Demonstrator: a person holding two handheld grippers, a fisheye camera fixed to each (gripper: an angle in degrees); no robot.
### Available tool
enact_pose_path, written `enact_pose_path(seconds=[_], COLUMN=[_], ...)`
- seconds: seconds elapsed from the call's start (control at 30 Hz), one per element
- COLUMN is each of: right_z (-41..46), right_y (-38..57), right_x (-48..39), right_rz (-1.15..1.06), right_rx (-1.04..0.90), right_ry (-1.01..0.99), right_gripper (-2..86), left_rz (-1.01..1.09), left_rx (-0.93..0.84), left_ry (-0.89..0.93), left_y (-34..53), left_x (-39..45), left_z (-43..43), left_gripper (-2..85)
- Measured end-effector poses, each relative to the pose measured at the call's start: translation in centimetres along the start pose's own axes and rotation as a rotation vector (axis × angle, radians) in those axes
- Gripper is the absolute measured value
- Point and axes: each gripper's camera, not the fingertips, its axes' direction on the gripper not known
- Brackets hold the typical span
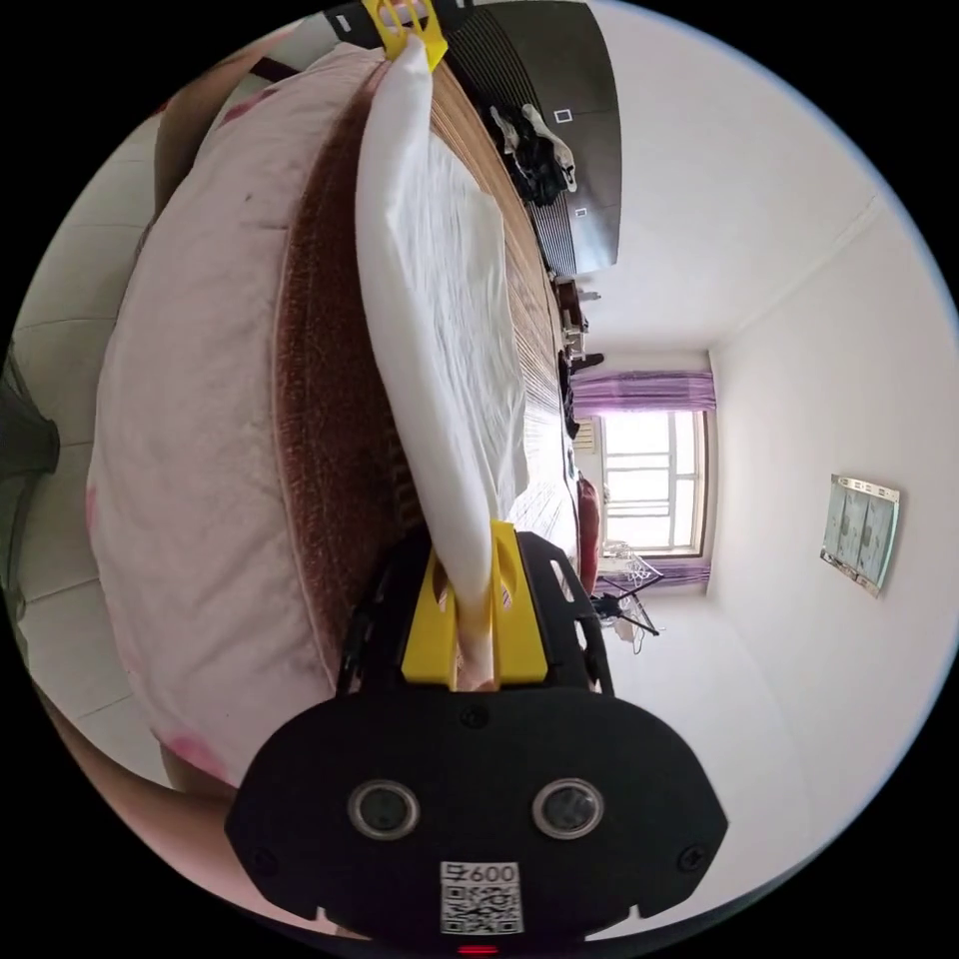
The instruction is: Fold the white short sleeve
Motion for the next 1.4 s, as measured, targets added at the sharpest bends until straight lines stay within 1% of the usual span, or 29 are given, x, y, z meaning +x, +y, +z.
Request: enact_pose_path(seconds=[0.13, 0.2, 0.27, 0.3, 0.37, 0.47, 0.5, 0.53, 0.57, 0.63, 0.7, 0.73, 0.77, 0.83, 0.93, 1.03, 1.1, 1.17, 1.27, 1.3, 1.37, 1.4], right_z=[-6.1, -9.4, -14.1, -15.4, -20.8, -24.9, -25.2, -25.1, -24.6, -23.4, -22.2, -21.9, -21.9, -22.7, -25.0, -27.7, -29.8, -32.4, -33.5, -33.6, -33.9, -34.0], right_y=[1.4, 2.5, 3.6, 3.8, 4.4, 4.8, 5.0, 5.3, 5.6, 6.0, 6.5, 6.7, 7.0, 7.5, 9.0, 10.6, 11.4, 12.3, 13.5, 13.8, 15.0, 15.2], right_x=[0.7, 0.7, 1.5, 1.9, 4.1, 8.5, 9.4, 11.2, 12.9, 15.3, 17.6, 19.3, 21.0, 23.2, 25.4, 25.4, 25.8, 27.6, 29.9, 30.2, 31.3, 31.6], right_rz=[0.034, 0.044, 0.044, 0.034, -0.042, -0.073, -0.076, -0.089, -0.111, -0.109, -0.129, -0.113, -0.094, -0.069, -0.061, -0.114, -0.157, -0.17, -0.186, -0.189, -0.169, -0.162], right_rx=[0.022, 0.044, 0.04, 0.037, 0.033, 0.062, 0.07, 0.068, 0.052, 0.029, -0.022, -0.032, -0.038, -0.054, -0.031, -0.002, 0.006, 0.034, 0.067, 0.076, 0.117, 0.122], right_ry=[0.0, 0.011, -0.025, -0.032, -0.006, 0.048, 0.044, 0.013, -0.023, -0.011, 0.053, 0.124, 0.191, 0.218, 0.11, 0.101, 0.072, -0.007, -0.12, -0.132, -0.121, -0.108], right_gripper=[-0.7, -0.7, -0.7, -0.7, -0.7, -0.7, -0.7, -0.7, -0.7, -0.8, -0.8, -0.8, -0.8, -0.8, -0.8, -0.8, -0.8, -0.8, -0.8, -0.8, -0.8, -0.8], left_rz=[-0.094, -0.157, -0.211, -0.248, -0.278, -0.279, -0.31, -0.345, -0.352, -0.333, -0.297, -0.289, -0.295, -0.325, -0.332, -0.352, -0.363, -0.361, -0.38, -0.388, -0.407, -0.413], left_rx=[-0.066, -0.059, -0.051, -0.055, -0.054, 0.004, 0.033, 0.062, 0.076, 0.104, 0.118, 0.133, 0.138, 0.136, 0.13, 0.109, 0.093, 0.08, 0.063, 0.067, 0.068, 0.08], left_ry=[0.05, 0.072, 0.079, 0.071, 0.028, -0.107, -0.106, -0.065, -0.042, -0.029, -0.159, -0.207, -0.212, -0.209, -0.185, -0.124, -0.14, -0.136, -0.008, 0.035, 0.028, -0.022], left_y=[1.5, 2.4, 3.2, 3.6, 4.0, 4.0, 4.1, 4.3, 4.4, 4.6, 4.3, 4.0, 3.8, 3.3, 3.2, 3.5, 3.6, 3.8, 4.2, 4.4, 4.5, 4.4], left_x=[-2.9, -4.4, -5.9, -7.0, -9.0, -13.5, -16.0, -18.4, -19.5, -21.8, -24.3, -26.0, -26.9, -29.5, -31.6, -32.0, -32.9, -34.4, -37.5, -38.3, -39.2, -39.5], left_z=[-3.5, -6.2, -9.2, -11.4, -14.7, -18.2, -18.4, -17.8, -17.3, -15.7, -14.5, -14.5, -14.5, -14.7, -16.1, -17.9, -21.2, -23.1, -24.0, -23.9, -24.1, -24.6], left_gripper=[2.6, 2.6, 2.6, 2.6, 2.6, 2.7, 2.7, 2.8, 2.8, 2.9, 3.0, 3.0, 3.0, 3.0, 2.9, 3.0, 3.0, 3.1, 3.2, 3.2, 3.2, 3.2])
